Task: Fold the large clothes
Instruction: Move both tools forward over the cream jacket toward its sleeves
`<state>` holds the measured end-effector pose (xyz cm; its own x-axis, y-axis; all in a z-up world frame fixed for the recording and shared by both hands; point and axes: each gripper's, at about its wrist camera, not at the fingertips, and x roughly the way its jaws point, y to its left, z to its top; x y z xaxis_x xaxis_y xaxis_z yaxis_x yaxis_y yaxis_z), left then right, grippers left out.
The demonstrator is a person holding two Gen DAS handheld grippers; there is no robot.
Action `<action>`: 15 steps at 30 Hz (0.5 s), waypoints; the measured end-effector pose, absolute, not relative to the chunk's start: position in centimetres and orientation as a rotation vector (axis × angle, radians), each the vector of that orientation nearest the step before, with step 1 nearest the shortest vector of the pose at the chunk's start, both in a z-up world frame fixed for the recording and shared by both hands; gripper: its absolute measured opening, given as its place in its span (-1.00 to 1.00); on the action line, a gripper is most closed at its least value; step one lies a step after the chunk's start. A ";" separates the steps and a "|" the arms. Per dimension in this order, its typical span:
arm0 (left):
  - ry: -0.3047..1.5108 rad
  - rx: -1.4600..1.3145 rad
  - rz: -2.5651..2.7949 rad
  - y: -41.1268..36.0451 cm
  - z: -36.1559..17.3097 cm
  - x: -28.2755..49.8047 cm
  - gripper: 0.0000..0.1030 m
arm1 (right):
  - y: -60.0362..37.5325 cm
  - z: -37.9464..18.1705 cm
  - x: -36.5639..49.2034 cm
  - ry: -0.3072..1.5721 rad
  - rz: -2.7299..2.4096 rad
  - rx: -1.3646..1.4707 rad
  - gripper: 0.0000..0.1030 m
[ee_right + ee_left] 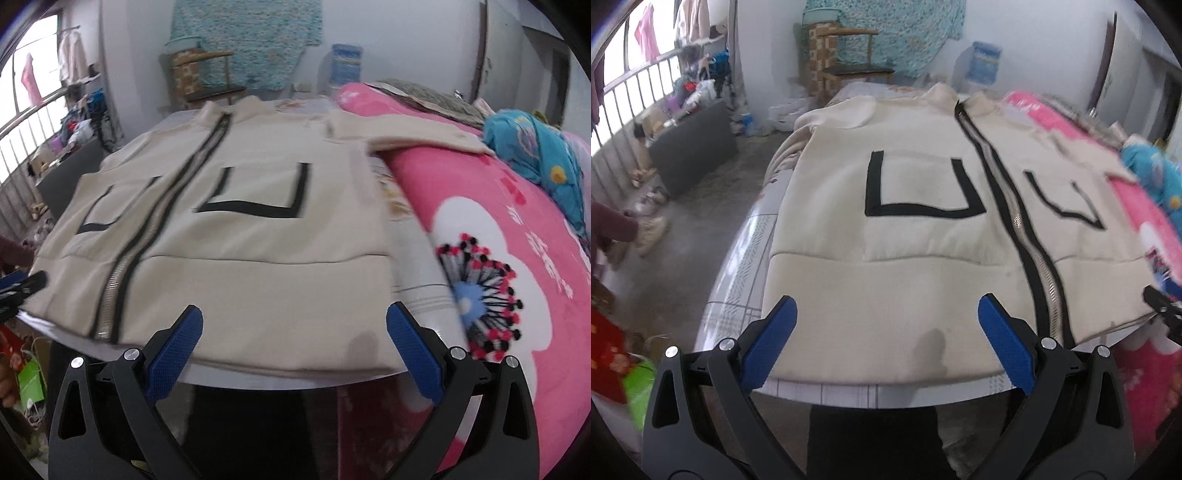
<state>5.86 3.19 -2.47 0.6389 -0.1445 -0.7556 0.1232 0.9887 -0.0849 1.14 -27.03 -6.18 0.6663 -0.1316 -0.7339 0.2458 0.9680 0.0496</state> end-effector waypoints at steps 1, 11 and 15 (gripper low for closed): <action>0.866 -0.034 -0.161 3.6 -2.5 6.1 0.84 | -27.7 -6.4 1.2 0.819 -0.216 0.160 0.88; 0.901 -0.032 0.036 9.0 -4.3 8.7 0.84 | -31.0 -8.9 2.7 0.878 -0.234 0.208 0.40; 0.911 -0.034 0.060 9.9 -5.0 9.4 0.56 | -30.9 -8.9 2.7 0.874 -0.266 0.165 0.13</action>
<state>9.37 9.92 -5.02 0.6115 0.0373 -0.7904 -0.0663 0.9978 -0.0042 2.69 -30.88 -8.89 0.6117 -0.1624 -0.7742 0.2964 0.9545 0.0339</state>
